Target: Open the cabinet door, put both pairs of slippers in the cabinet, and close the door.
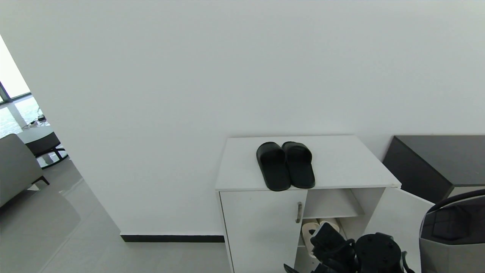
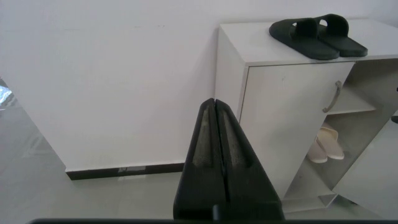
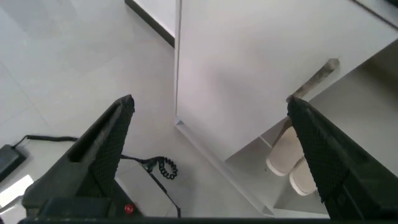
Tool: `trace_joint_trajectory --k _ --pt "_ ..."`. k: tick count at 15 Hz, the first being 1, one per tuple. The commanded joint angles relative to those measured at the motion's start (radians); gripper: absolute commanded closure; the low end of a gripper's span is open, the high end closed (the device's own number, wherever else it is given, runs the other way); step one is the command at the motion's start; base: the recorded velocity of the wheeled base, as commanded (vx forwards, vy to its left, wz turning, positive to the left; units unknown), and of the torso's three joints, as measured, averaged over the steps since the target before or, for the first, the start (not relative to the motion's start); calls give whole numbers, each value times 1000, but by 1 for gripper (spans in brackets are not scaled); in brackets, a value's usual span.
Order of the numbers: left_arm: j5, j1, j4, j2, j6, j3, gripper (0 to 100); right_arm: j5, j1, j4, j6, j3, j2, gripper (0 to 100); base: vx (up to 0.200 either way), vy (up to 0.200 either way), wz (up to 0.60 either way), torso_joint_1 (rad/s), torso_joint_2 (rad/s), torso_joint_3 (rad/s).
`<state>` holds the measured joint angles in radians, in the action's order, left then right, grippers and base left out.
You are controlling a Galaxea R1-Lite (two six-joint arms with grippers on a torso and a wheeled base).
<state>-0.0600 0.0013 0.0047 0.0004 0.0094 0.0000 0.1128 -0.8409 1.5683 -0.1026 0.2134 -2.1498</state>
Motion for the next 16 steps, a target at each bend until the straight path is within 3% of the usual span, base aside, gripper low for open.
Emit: trace_joint_trajectory --k 1,3,4,6,8,11,16 --pt "0 0 0 1 0 0 100 105 -30 3 15 69 54 0 0 0 0 27 -51 -32" --pt "0 0 0 1 0 0 100 176 -49 -208 52 141 163 0 0 0 0 0 0 0" --pt "0 0 0 1 0 0 100 274 -70 -562 155 293 266 0 0 0 0 0 0 0" --pt "0 0 0 1 0 0 100 387 -101 -978 406 535 323 0 0 0 0 0 0 0" --pt "0 0 0 1 0 0 100 484 -103 -1173 543 686 303 0 0 0 0 0 0 0" --pt "0 0 0 1 0 0 100 604 -89 -1108 570 716 195 0 0 0 0 0 0 0" --pt "0 0 0 1 0 0 100 597 5 -653 420 618 -5 0 0 0 0 0 0 0"
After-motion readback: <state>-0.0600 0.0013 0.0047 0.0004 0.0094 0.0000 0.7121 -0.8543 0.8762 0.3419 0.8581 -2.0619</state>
